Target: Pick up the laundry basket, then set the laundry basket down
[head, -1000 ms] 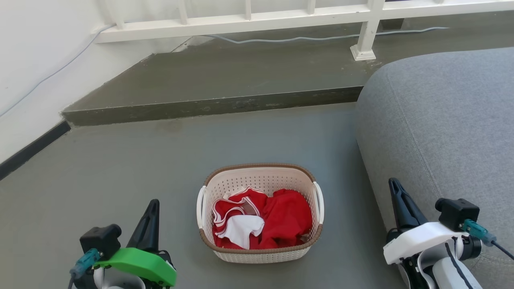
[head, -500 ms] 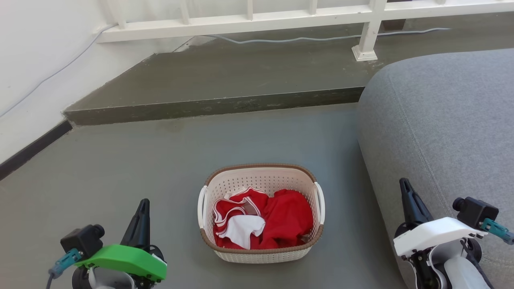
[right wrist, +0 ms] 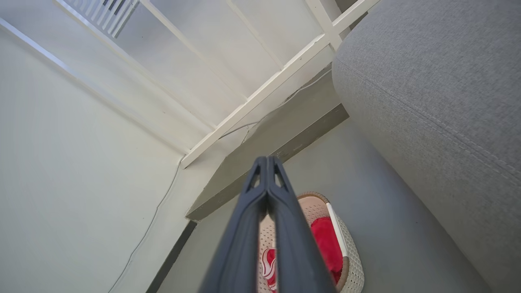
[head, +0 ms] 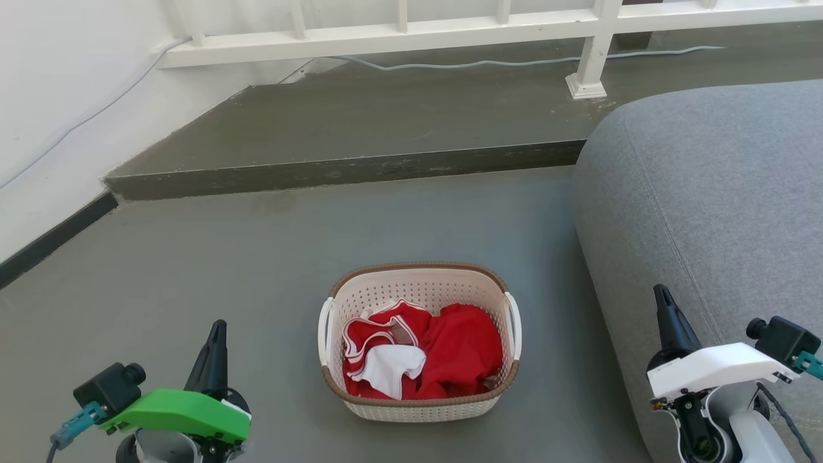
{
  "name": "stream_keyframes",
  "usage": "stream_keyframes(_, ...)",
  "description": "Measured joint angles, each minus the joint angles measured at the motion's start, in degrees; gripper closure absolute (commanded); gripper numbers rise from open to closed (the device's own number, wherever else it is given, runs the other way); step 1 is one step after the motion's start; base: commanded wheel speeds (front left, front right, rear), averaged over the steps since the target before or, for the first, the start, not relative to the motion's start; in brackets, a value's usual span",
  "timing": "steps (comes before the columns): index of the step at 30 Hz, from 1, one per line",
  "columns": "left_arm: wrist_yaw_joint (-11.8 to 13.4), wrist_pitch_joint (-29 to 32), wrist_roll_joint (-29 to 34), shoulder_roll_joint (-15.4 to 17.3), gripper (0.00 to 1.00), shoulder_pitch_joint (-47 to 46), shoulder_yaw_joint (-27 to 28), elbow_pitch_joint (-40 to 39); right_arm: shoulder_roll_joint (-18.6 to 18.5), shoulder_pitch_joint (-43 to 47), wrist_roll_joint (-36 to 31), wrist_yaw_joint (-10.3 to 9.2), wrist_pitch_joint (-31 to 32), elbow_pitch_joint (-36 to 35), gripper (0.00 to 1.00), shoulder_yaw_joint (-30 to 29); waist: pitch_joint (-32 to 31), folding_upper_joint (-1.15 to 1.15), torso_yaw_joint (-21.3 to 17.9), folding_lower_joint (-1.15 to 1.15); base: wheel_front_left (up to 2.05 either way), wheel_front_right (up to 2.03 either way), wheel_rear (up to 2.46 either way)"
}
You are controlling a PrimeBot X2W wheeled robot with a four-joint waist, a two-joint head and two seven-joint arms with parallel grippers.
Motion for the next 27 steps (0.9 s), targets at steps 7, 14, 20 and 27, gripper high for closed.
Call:
stream_keyframes(7, 0.00, 1.37, -4.99, 0.07, 1.00, 0.00, 1.13, -0.11, 0.11, -0.14, 5.05, 0.33, 1.65, -0.11, 1.00, -1.01, -0.03, 0.00, 0.12, 0.00, 0.00, 0.00, 0.00)
stream_keyframes(14, 0.00, 2.69, -10.16, 0.14, 1.00, -0.01, 1.98, -0.24, 0.16, -0.89, 11.11, 0.34, 3.05, -0.35, 1.00, -2.41, -0.07, 0.00, 0.27, 0.00, 0.00, 0.00, 0.00)
stream_keyframes(20, 0.00, 4.03, -14.37, 0.21, 1.00, -0.01, 3.10, -0.37, 0.27, -0.89, 15.44, 0.35, 4.45, -0.44, 1.00, -3.27, -0.10, 0.00, 0.38, 0.00, 0.00, 0.00, 0.00)
stream_keyframes(27, 0.00, 5.11, -18.64, 0.26, 1.00, -0.01, 3.65, -0.56, 0.35, -0.91, 19.83, 0.40, 5.54, -0.57, 1.00, -4.31, -0.13, 0.00, 0.49, 0.00, 0.00, 0.00, 0.00)
